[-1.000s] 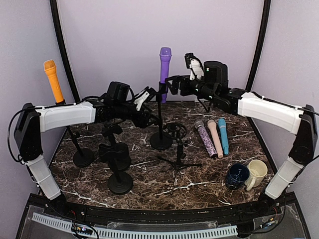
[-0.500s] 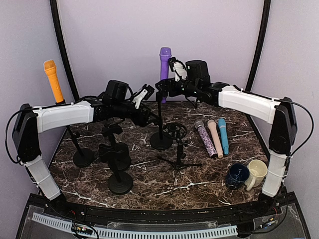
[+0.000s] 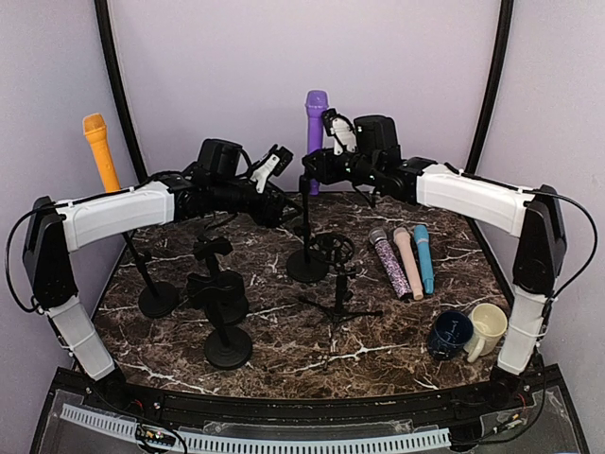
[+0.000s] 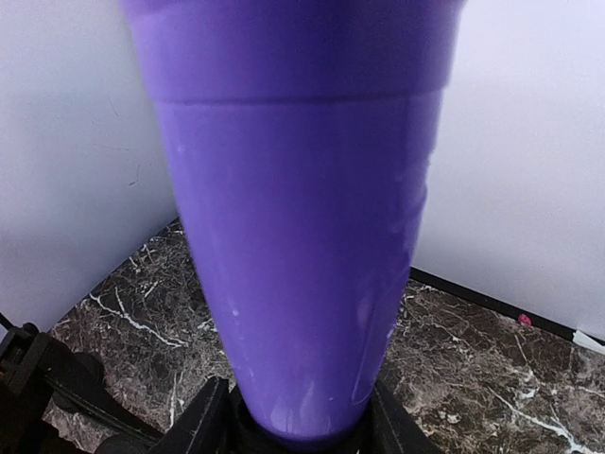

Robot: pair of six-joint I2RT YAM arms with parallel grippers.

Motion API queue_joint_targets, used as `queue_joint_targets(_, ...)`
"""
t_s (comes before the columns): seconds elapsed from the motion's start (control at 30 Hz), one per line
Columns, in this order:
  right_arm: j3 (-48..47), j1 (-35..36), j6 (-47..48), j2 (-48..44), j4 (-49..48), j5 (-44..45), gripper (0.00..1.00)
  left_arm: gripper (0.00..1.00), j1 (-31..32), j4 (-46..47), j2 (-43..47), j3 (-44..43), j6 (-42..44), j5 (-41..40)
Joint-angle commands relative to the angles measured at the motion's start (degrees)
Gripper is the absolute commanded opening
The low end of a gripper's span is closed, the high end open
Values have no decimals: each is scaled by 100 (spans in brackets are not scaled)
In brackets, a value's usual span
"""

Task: Remove the microphone from the stand
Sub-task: Hold the microphone stand with the microphone at the center of the board.

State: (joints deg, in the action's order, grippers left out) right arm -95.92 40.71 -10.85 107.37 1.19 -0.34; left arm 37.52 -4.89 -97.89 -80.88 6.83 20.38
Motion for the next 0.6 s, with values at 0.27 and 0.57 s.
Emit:
queue_joint_targets(0.27, 776, -37, -161, -890, -541, 1626, 17, 68, 147, 201, -391, -284, 1232, -361)
queue_joint_targets(0.57, 751, -204, -821, -937, -481, 2196, 15, 66, 153, 239, -893, -1030, 1198, -196)
